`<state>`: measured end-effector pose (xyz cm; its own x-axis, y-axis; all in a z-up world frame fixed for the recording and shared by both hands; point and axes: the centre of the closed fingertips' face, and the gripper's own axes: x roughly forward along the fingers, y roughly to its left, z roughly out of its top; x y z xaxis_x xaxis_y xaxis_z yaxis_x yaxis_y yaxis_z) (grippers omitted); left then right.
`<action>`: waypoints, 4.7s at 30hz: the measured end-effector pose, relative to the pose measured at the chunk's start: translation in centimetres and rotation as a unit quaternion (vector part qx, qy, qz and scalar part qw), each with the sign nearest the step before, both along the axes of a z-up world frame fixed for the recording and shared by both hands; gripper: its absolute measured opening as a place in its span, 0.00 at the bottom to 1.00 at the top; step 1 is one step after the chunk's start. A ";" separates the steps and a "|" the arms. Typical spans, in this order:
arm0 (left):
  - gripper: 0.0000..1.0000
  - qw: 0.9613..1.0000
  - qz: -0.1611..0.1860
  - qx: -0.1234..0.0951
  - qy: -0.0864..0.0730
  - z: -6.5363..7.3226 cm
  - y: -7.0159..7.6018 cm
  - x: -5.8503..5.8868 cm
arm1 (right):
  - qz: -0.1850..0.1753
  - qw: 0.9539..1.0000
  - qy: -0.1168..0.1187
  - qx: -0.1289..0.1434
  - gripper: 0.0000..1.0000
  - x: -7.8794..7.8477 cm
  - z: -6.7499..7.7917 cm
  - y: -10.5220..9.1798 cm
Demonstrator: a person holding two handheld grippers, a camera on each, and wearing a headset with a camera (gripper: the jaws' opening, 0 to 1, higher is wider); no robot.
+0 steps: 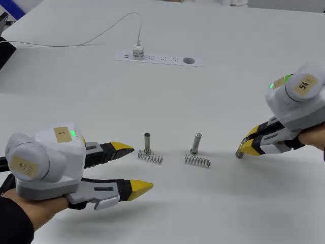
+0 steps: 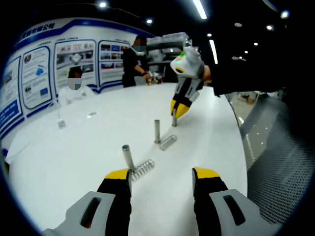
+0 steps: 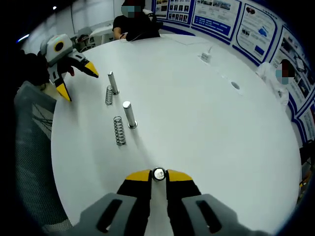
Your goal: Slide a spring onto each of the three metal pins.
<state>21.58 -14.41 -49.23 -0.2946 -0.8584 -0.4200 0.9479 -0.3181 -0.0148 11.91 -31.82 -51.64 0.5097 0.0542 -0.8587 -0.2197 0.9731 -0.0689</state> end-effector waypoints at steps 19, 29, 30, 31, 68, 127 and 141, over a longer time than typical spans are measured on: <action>0.50 1.000 -0.001 -0.002 -0.001 0.2 -0.1 0.0 | -0.003 1.000 -0.026 -0.013 0.21 -0.4 1.6 0.1; 0.50 1.000 -0.002 -0.002 -0.002 0.2 -0.2 -0.1 | 0.009 0.999 -0.047 -0.022 0.21 0.2 3.4 1.1; 0.50 1.000 -0.001 -0.002 -0.002 0.2 -0.2 -0.1 | 0.011 0.999 -0.049 -0.021 0.21 0.3 3.6 1.4; 0.50 1.000 -0.001 -0.002 -0.002 0.2 -0.2 -0.1 | 0.014 0.998 -0.051 -0.021 0.21 0.5 3.8 1.5; 0.47 1.000 -0.007 -0.002 -0.003 0.3 -0.2 -0.4 | 0.101 0.995 -0.007 0.008 0.15 4.0 -1.4 7.5; 0.31 0.996 -0.086 -0.011 -0.019 0.7 -2.7 -4.5 | 0.236 0.972 0.004 -0.005 0.12 4.0 2.6 13.9; 0.13 0.993 -0.109 -0.018 -0.041 0.8 -2.6 -5.2 | 0.259 0.966 0.010 -0.008 0.12 3.8 3.0 14.9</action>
<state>16.40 -17.01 -48.42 -0.4414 -0.7930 -0.4199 0.8541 -0.5147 0.0743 15.71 -16.97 -48.68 0.4006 0.2840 -0.8711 -0.6790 0.7304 -0.0741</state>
